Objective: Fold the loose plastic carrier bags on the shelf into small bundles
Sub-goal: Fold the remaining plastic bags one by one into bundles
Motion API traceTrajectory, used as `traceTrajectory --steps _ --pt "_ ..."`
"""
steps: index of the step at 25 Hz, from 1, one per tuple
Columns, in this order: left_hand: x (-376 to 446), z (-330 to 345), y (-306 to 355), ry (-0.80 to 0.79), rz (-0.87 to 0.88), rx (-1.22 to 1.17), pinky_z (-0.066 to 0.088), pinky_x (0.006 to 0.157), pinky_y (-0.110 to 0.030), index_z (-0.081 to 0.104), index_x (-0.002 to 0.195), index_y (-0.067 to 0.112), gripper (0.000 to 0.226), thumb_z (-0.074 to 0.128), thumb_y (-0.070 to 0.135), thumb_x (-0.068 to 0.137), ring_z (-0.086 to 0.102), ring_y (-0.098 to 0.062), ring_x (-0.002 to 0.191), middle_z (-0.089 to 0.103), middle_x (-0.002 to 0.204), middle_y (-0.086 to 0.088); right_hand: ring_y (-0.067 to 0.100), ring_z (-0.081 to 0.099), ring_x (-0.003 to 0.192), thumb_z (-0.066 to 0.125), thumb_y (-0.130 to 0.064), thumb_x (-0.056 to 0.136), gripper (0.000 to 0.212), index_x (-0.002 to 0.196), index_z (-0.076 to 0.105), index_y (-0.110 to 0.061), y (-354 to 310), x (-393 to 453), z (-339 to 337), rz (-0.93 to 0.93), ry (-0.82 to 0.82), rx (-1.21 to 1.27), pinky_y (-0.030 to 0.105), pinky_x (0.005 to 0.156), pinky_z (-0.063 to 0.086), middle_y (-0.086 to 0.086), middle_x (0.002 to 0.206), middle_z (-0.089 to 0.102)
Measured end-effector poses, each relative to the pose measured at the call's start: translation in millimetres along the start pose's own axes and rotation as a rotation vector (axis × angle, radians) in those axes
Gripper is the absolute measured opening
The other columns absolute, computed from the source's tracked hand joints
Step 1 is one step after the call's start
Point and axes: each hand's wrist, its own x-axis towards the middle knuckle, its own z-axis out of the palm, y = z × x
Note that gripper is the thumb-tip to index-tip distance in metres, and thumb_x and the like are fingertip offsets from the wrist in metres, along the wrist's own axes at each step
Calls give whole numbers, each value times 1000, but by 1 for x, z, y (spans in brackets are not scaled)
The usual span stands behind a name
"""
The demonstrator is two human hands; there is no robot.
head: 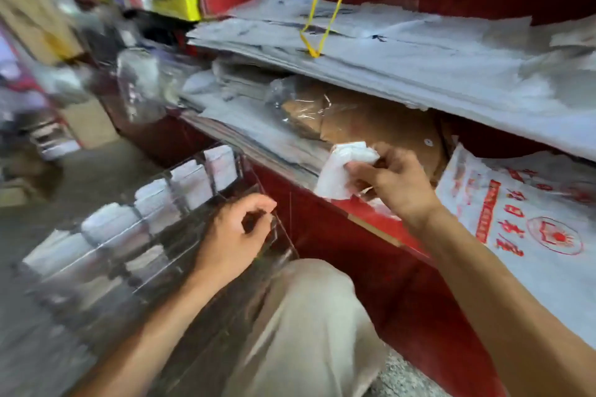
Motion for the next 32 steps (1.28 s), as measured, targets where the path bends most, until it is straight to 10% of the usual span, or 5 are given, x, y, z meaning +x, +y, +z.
traceTrajectory --steps 6,14,21,24,32 --pt "-98 -75 -141 127 -335 448 54 78 -39 71 98 19 29 47 30 85 65 -30 87 70 101 -6 9 56 53 76 -3 81 14 79 65 -12 -7 38 158 52 -290 -139 20 45 45 4 72 63" --pt "-78 -90 -186 -27 -572 575 51 94 -41 30 146 31 59 57 39 94 58 -26 119 41 151 2 10 65 82 78 -25 79 3 78 77 -21 31 35 317 -172 -569 -528 26 78 52 -11 79 71" --pt "-89 -87 -193 21 -425 604 55 72 -37 54 136 29 51 63 34 86 69 -26 91 72 106 -2 17 58 76 66 -27 90 15 75 69 -25 71 8 347 -260 -713 -760 27 70 42 -4 76 62" --pt "-100 -82 -199 23 -372 507 56 71 -39 51 137 22 54 62 26 85 66 -27 98 66 119 -3 22 61 108 61 -29 92 34 125 61 -26 73 4 348 -256 -776 -813 35 90 50 3 120 65" --pt "-128 -65 -194 17 -327 520 51 94 -47 53 135 18 55 46 36 84 49 -31 125 45 147 -6 17 62 99 61 -23 92 40 132 54 -19 65 21 282 -119 -771 -812 33 89 54 5 129 59"
